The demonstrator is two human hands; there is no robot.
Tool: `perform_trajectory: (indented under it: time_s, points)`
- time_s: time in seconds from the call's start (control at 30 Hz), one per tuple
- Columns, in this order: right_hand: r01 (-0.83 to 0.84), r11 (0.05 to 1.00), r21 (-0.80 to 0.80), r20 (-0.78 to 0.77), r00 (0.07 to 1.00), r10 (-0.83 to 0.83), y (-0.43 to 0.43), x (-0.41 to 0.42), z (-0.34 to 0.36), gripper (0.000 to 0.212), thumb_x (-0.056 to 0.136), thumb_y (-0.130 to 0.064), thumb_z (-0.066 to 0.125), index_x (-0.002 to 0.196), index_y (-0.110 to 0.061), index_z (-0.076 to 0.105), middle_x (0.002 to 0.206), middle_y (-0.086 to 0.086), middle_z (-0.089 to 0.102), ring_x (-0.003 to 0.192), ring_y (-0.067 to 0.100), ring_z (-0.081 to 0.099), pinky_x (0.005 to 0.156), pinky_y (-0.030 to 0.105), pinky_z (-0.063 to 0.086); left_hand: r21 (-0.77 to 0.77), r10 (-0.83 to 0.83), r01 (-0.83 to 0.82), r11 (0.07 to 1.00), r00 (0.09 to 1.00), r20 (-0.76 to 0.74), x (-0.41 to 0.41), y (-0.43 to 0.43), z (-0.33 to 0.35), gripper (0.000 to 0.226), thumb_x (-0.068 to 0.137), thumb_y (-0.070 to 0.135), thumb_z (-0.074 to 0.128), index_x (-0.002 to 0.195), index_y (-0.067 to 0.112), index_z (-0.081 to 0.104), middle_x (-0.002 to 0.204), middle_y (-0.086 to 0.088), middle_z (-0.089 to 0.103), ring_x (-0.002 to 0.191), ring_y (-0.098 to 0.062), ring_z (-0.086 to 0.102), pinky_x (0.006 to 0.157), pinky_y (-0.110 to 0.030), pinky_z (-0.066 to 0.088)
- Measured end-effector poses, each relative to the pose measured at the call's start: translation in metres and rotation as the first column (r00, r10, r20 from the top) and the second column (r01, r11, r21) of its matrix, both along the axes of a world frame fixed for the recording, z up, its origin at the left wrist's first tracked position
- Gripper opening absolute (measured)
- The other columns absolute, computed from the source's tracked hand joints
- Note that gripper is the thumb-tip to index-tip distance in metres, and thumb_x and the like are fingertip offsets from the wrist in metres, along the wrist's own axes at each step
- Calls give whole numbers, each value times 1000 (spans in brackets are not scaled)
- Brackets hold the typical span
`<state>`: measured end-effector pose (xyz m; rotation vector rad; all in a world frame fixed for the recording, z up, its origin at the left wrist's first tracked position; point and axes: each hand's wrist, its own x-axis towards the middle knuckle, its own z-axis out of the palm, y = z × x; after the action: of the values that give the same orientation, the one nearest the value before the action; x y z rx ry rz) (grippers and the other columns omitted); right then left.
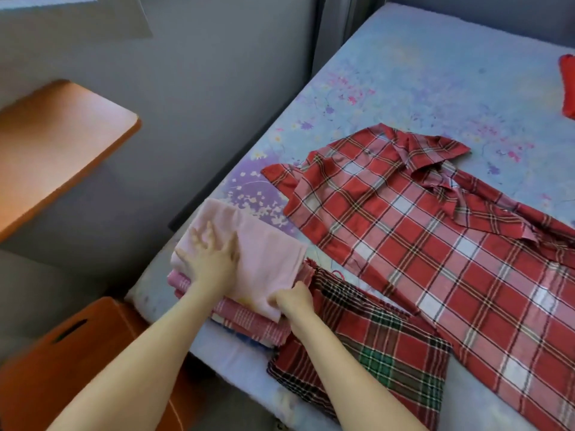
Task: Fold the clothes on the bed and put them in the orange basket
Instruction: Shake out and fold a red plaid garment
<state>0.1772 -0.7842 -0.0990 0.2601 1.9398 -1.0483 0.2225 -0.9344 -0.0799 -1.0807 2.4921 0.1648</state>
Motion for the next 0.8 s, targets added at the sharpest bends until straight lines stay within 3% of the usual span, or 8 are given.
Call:
perform_trajectory:
  time_s: [0.07, 0.13, 0.2, 0.3, 0.43, 0.53, 0.7, 0.8]
  points:
    - [-105, 994, 16, -14, 994, 106, 18, -18, 5, 17, 67, -13, 64, 81, -13, 53, 82, 10, 58, 77, 28, 60, 59, 32, 50, -46, 10, -13, 999, 998, -62, -15, 11, 10, 46, 100, 30, 24, 146, 31, 24, 156, -19, -1, 141, -44, -6, 108, -66, 2]
    - [-57, 998, 17, -17, 998, 57, 48, -40, 7, 13, 76, -15, 63, 69, -15, 52, 67, 6, 54, 59, 23, 55, 51, 28, 43, -90, -99, 88, 992, 987, -124, -38, 29, 15, 47, 95, 20, 35, 142, 23, 33, 154, -23, 8, 141, -45, 3, 110, -63, 3]
    - [97, 995, -4, -1, 995, -97, 83, -60, 7, 8, 83, -15, 61, 77, -12, 57, 63, 4, 52, 48, 16, 48, 45, 24, 36, -76, -211, 201, 977, 962, -171, -62, 54, 19, 48, 92, 19, 42, 140, 20, 35, 152, -23, 16, 141, -43, 9, 111, -61, 7]
    - [348, 938, 8, 10, 937, -348, 154, -83, 7, 6, 88, -11, 55, 93, -10, 58, 67, 5, 54, 51, 16, 49, 47, 24, 39, -74, -373, 366, 928, 909, -184, -103, 110, 27, 49, 90, 24, 47, 137, 17, 38, 142, -18, 34, 137, -38, 20, 112, -55, 15]
    - [654, 756, 20, 66, 754, -653, 282, -97, 4, 5, 92, -6, 51, 88, -7, 53, 69, 10, 52, 56, 19, 50, 44, 26, 46, -49, -603, 606, 794, 776, -187, -149, 215, 30, 46, 88, 21, 46, 134, 17, 41, 137, -14, 42, 131, -32, 32, 111, -47, 23]
    - [837, 545, 41, 93, 540, -836, 390, -94, -4, 16, 93, -2, 47, 78, -5, 52, 69, 13, 50, 58, 22, 48, 50, 31, 46, -29, -730, 740, 672, 655, -198, -169, 300, 28, 43, 91, 21, 45, 133, 17, 43, 136, -12, 44, 132, -31, 33, 111, -44, 24]
    - [974, 227, 1, 62, 227, -972, 561, -73, -11, 20, 93, 1, 45, 73, -1, 50, 68, 14, 49, 59, 22, 48, 47, 24, 50, 12, -827, 853, 522, 509, -240, -190, 440, 25, 33, 88, 16, 45, 120, 12, 53, 121, -11, 52, 120, -31, 42, 104, -41, 32]
    - [996, 63, -59, 51, 66, -997, 667, -61, -20, 25, 92, 2, 48, 67, 0, 49, 67, 16, 50, 42, 20, 55, 37, 22, 47, 33, -851, 888, 458, 449, -274, -200, 542, 12, 36, 87, 14, 47, 122, 13, 53, 124, -10, 52, 121, -30, 43, 102, -38, 33]
